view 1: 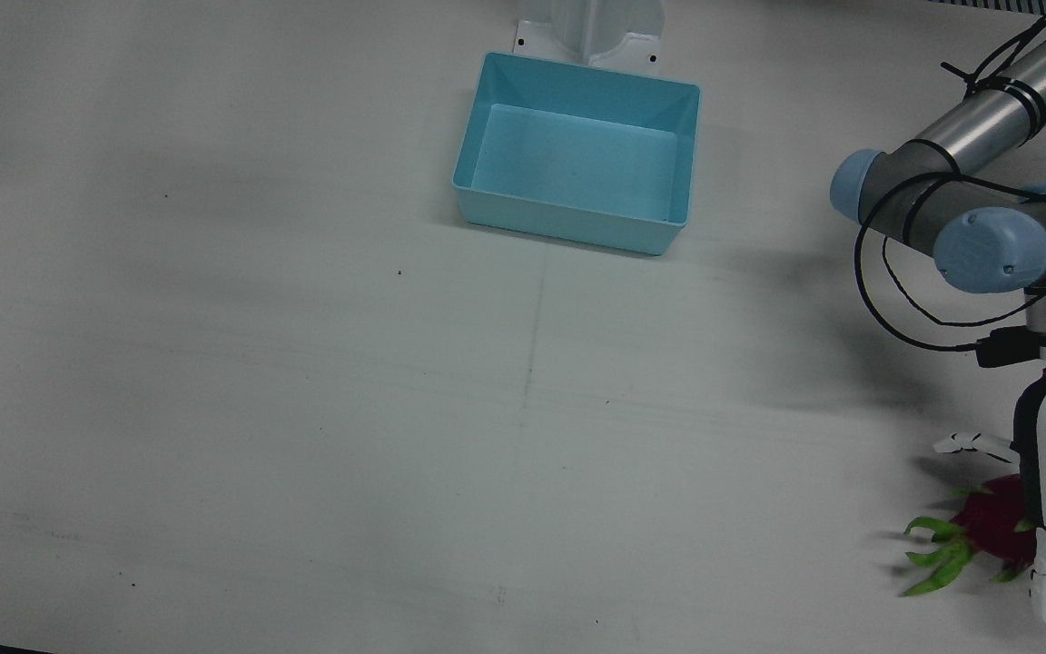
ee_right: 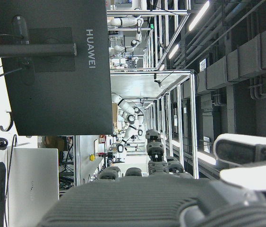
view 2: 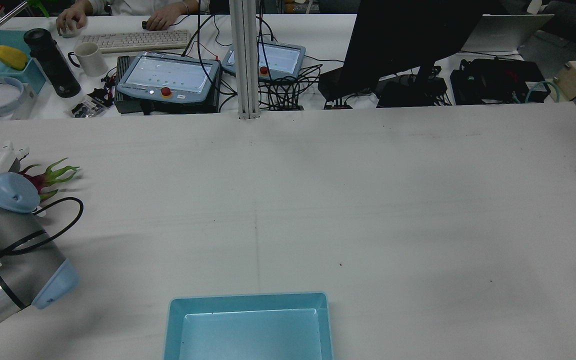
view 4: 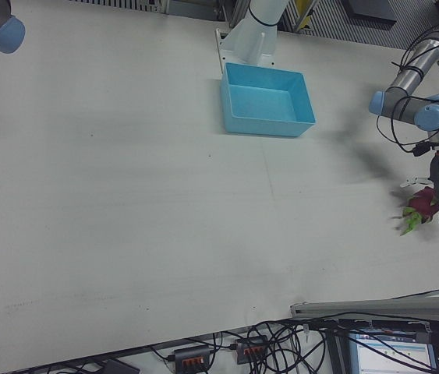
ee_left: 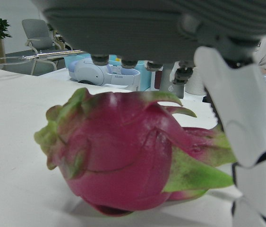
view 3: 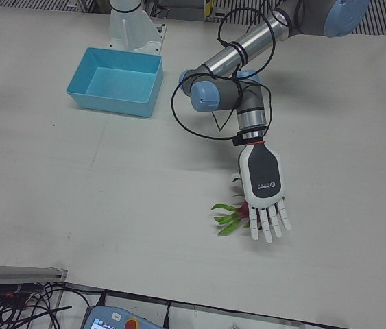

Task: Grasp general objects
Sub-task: 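Close the left hand's fingers around the dragon fruit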

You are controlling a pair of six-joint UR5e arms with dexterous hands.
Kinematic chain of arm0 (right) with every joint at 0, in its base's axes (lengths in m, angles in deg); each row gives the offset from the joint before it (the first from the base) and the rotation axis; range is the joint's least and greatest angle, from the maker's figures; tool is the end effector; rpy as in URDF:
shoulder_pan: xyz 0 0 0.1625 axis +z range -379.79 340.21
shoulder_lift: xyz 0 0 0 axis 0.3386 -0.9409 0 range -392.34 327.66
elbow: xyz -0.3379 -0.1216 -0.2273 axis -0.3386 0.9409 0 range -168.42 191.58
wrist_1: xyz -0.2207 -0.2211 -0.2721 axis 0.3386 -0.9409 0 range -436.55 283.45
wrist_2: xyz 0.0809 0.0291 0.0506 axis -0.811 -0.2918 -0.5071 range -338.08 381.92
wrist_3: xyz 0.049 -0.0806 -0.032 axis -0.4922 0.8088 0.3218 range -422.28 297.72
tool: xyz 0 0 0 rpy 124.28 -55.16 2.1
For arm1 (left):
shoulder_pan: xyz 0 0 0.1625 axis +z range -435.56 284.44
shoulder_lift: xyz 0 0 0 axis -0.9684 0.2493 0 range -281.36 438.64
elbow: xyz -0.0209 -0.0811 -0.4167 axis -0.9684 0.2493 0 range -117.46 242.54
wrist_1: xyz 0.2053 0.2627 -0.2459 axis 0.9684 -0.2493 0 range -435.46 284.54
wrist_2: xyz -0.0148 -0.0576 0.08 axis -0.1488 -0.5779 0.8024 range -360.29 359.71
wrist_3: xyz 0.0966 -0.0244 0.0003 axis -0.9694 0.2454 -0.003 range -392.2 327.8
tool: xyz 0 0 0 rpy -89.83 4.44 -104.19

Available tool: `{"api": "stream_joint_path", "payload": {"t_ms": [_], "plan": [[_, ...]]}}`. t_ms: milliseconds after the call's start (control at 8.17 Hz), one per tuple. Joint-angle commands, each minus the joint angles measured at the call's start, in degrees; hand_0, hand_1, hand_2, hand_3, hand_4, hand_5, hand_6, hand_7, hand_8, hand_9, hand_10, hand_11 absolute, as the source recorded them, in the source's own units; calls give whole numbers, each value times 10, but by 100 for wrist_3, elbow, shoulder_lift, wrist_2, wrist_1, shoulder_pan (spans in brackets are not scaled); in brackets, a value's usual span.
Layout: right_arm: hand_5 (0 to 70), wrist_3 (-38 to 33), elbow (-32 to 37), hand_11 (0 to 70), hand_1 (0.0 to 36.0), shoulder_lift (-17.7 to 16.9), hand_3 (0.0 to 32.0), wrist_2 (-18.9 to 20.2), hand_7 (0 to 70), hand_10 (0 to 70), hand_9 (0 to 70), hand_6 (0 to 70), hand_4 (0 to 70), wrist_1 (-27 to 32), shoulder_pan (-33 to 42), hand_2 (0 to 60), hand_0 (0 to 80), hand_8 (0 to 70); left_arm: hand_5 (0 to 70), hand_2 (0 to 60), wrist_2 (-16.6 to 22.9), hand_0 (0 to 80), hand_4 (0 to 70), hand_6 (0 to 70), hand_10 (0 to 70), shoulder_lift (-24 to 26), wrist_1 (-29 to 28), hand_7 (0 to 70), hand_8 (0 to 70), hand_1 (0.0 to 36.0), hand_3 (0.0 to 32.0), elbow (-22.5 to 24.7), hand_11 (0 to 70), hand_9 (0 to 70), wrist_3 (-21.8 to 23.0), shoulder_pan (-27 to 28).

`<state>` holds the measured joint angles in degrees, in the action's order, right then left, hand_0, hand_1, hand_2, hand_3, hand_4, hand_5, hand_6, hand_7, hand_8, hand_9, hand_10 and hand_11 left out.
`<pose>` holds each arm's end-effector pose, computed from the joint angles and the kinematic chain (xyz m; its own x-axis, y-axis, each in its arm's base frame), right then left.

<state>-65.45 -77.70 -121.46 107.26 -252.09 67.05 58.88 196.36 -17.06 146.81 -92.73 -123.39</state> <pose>0.1133 -0.5127 0.6778 -0.9979 -0.0215 -0.0614 0.0595 0.0817 -0.9949 0.2468 -0.5471 0.5229 -0.1024 -0.5162 -0.8503 0.9912 0.0194 -0.1311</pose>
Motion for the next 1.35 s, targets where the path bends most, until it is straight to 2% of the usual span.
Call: {"api": "stream_joint_path", "payload": {"t_ms": [0, 122, 490, 612, 857, 1102, 1224], "plan": [[0, 0, -1, 0, 0, 0, 0, 0, 0, 0, 0, 0, 0, -6, 0, 0, 0, 0, 0, 236, -98, 751, 0, 0, 0, 101, 66, 25, 0, 360, 48, -367, 32, 0, -12, -7], [0, 0, -1, 0, 0, 0, 0, 0, 0, 0, 0, 0, 0, 3, 0, 0, 0, 0, 0, 245, -237, 768, 0, 0, 0, 110, 92, 27, 0, 360, 40, -437, 32, 0, -3, 2], [0, 0, 7, 0, 0, 0, 0, 0, 0, 0, 0, 0, 0, 3, 0, 0, 0, 0, 24, 265, -256, 788, 0, 0, 0, 224, 67, 32, 0, 360, 26, -551, 36, 0, -3, 2], [0, 0, 7, 0, 0, 0, 0, 0, 0, 0, 0, 0, 0, 3, 0, 0, 0, 0, 31, 264, -256, 768, 0, 0, 0, 268, 31, 32, 0, 360, 22, -630, 39, 0, 6, 2], [0, 0, -1, 0, 0, 0, 0, 0, 0, 0, 0, 0, 0, -6, 0, 0, 0, 0, 109, 265, -256, 736, 0, 0, 0, 427, -30, 30, 0, 360, 4, -823, 38, 0, -12, 11], [0, 0, -1, 0, 0, 0, 0, 0, 0, 0, 0, 0, 0, 3, 8, 0, 0, 0, 246, 264, -248, 706, 0, 0, 2, 400, -57, 46, 0, 360, 0, -955, 42, 0, -29, 11], [0, 0, -1, 0, 0, 0, 0, 0, 0, 0, 0, 0, 0, -6, 0, 0, 0, 0, 283, 281, -256, 702, 0, 0, 8, 383, -65, 79, 0, 360, 0, -956, 50, 1, -29, 19]]}}
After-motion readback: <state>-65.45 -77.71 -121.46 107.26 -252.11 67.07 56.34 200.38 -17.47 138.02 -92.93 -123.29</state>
